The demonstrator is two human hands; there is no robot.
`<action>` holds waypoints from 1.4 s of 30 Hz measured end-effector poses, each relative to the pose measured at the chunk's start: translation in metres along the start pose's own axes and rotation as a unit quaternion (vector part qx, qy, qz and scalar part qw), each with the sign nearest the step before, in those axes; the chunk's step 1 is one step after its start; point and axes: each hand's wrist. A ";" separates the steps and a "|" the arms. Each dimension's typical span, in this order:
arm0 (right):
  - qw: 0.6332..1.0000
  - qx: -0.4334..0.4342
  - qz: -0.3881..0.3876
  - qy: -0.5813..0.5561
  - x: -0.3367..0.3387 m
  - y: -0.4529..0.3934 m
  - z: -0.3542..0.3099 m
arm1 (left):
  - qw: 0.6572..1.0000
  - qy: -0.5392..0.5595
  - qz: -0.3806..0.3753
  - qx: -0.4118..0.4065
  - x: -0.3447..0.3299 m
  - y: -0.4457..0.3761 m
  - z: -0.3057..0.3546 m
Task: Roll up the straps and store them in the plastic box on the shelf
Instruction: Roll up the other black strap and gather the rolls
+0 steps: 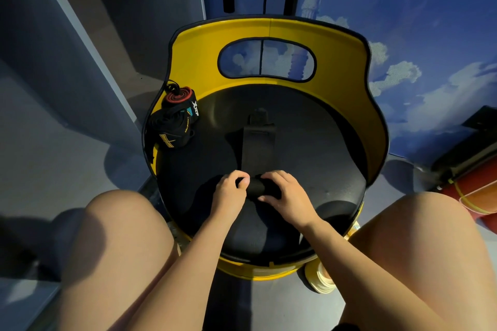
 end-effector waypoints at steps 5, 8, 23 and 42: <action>0.996 -0.019 -0.063 -0.051 0.014 -0.008 0.001 | 0.998 -0.057 -0.021 0.004 0.005 0.000 -0.004; 0.991 -0.034 -0.112 -0.058 0.023 -0.012 0.000 | 0.999 -0.040 -0.030 0.002 0.005 0.004 -0.006; 0.979 -0.082 -0.172 -0.067 0.025 -0.027 0.000 | 0.990 0.030 -0.128 -0.045 0.017 0.017 -0.011; 0.993 -0.059 -0.060 -0.086 0.015 -0.021 0.005 | 0.998 0.056 -0.011 -0.016 0.002 0.000 -0.002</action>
Point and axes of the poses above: each hand's wrist, its own y-axis away from the middle knuckle, its own x-axis out of the back of the hand, z = x × y, and after that the axes turned 9 degrees about z, right-handed
